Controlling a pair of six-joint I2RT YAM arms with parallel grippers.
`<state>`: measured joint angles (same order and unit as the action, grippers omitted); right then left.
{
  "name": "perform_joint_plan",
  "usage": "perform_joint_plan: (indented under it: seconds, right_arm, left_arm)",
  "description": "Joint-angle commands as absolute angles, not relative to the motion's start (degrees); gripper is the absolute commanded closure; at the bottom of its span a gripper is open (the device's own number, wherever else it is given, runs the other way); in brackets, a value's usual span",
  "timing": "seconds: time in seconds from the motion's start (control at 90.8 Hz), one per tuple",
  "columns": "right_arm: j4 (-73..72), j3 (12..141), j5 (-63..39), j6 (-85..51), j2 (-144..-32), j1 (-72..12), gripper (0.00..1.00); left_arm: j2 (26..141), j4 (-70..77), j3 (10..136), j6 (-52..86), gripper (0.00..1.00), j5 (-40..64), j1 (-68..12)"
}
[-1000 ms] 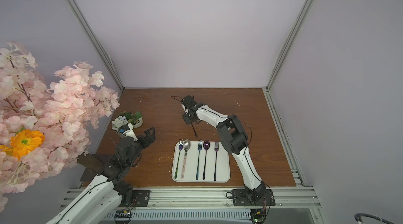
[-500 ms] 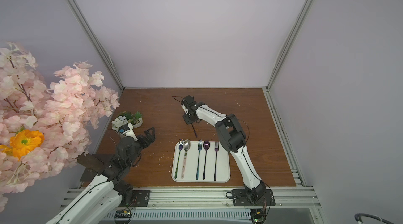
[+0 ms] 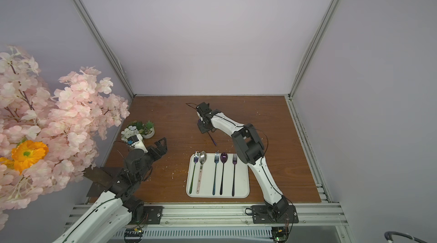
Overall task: Set the spoon and fork side by side
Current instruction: Pick up the spoon from the center of the board, then place the spoon on the tray.
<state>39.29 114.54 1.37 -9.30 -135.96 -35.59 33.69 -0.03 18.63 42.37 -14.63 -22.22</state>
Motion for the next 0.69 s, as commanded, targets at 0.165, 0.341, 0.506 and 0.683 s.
perform_joint_plan:
  seconds: [0.165, 0.341, 0.506, 0.683]
  right_arm:
    - [40.33, 124.61, 4.76, -11.83, -132.42, -35.32, 1.0]
    - [46.7, 124.27, 6.99, -14.9, -124.15, -35.28, 1.0]
    - [50.29, 108.79, 9.18, -19.21, -107.81, -35.33, 1.0]
    - [54.93, 85.81, 9.52, -29.04, -89.52, -35.1, 1.0]
  left_arm:
    - [33.73, -0.32, 19.09, 41.83, 0.01, -14.76, -21.8]
    - [34.01, 0.08, 19.01, 42.05, 0.01, -14.29, -21.79]
    - [34.1, 0.92, 18.57, 42.24, 0.01, -14.26, -21.8]
    - [34.15, 1.61, 18.31, 42.21, 0.01, -13.65, -21.73]
